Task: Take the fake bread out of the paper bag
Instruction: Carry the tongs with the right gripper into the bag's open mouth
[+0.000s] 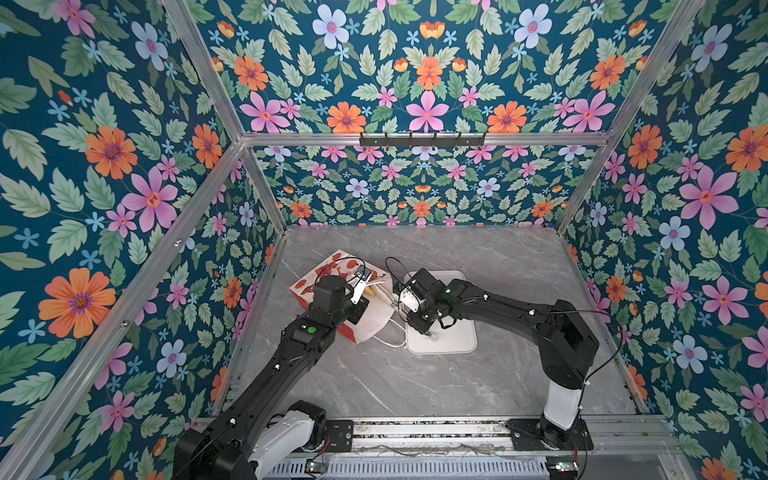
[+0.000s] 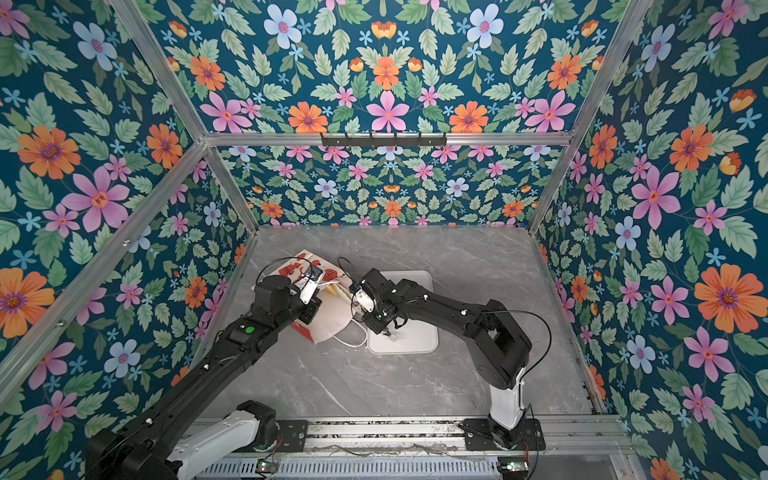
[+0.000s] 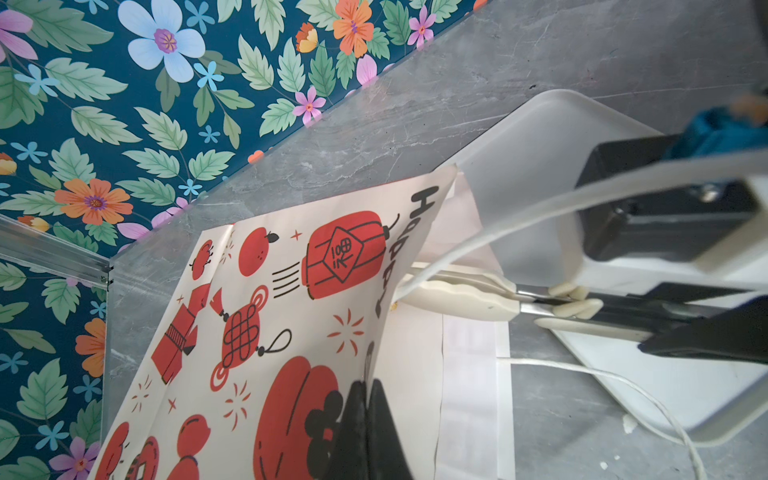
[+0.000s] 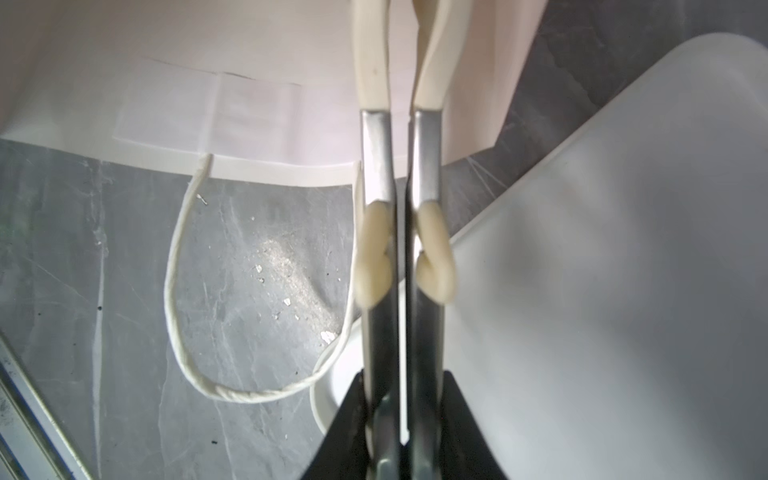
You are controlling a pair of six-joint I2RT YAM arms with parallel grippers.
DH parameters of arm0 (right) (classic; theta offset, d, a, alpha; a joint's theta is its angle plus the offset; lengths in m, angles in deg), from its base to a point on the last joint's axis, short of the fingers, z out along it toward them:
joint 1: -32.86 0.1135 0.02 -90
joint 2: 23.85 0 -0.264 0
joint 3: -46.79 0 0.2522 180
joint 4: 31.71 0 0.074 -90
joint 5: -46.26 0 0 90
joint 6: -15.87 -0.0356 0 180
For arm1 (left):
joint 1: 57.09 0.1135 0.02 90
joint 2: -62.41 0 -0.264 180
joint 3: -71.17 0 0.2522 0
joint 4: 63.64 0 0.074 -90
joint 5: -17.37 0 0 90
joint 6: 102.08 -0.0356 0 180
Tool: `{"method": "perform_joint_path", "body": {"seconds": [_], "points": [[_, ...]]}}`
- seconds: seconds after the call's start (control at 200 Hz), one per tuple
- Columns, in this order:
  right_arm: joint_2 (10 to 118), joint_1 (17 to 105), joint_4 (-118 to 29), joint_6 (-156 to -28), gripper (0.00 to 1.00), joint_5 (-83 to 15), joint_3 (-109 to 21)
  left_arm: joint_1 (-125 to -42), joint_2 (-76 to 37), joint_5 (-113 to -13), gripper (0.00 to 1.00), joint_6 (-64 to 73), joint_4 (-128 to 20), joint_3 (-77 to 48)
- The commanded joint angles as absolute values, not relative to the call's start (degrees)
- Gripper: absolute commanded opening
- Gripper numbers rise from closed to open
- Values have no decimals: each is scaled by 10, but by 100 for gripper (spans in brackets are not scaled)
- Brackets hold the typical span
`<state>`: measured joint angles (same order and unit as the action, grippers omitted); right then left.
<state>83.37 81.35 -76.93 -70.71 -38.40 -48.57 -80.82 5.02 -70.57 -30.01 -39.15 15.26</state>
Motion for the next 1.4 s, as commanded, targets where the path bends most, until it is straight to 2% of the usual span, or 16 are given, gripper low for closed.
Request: {"method": "perform_joint_path", "body": {"seconds": [0.0,0.22,0.77,1.395], "points": [[839,809,-766,-711,29,-397,-498,-808,53,-699,0,-295,-405,148],[843,809,-764,-716,34,-389,-499,-808,51,-698,0,-295,-405,147],[831,809,-746,-725,37,-389,-489,-808,52,-698,0,-295,-403,148],[820,809,-719,-730,38,-438,-490,-808,51,-696,0,-294,-403,148]]}}
